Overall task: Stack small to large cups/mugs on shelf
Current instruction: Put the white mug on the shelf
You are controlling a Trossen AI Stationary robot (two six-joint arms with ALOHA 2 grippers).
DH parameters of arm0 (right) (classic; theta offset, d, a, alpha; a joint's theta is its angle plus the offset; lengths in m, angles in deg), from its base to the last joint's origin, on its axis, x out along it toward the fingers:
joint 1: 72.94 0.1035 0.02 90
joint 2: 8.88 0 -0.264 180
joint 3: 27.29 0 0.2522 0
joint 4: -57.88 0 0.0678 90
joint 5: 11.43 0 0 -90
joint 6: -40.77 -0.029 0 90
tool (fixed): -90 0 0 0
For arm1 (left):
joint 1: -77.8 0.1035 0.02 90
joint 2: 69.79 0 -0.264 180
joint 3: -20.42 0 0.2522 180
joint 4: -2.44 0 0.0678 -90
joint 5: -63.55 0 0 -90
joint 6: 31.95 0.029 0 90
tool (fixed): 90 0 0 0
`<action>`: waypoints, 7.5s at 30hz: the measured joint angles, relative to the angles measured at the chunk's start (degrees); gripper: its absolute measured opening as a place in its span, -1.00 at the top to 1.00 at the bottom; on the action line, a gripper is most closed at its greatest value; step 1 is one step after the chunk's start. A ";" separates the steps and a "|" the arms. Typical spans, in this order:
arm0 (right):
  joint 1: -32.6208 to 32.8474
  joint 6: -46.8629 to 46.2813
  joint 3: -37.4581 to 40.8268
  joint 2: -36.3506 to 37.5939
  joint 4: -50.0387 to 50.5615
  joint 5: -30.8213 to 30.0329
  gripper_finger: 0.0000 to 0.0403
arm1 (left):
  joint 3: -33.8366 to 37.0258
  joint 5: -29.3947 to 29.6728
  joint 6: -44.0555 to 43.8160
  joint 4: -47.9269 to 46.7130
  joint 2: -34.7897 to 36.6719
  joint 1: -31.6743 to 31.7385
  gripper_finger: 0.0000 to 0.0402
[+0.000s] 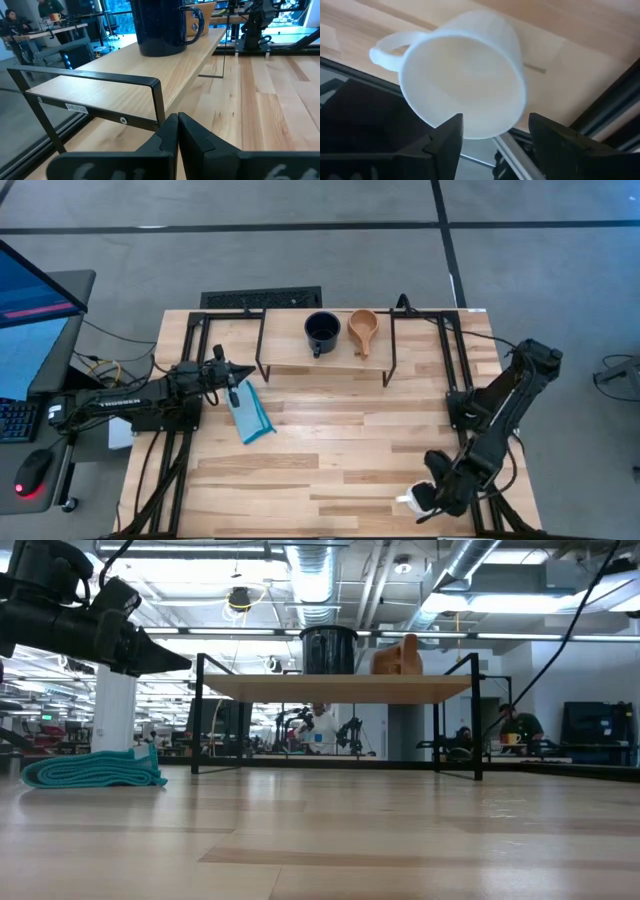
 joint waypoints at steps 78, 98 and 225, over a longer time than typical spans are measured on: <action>-42.69 71.00 -9.03 -7.21 -13.27 -6.27 0.95 | -0.04 0.00 2.64 -3.26 0.00 0.02 1.00; -42.65 93.90 -57.43 -41.40 16.81 -6.09 0.95 | -0.07 -1.68 2.62 -3.22 1.46 0.02 1.00; -36.74 118.22 42.29 40.18 -62.48 -29.42 0.93 | 0.00 -9.19 5.01 1.79 1.95 0.02 1.00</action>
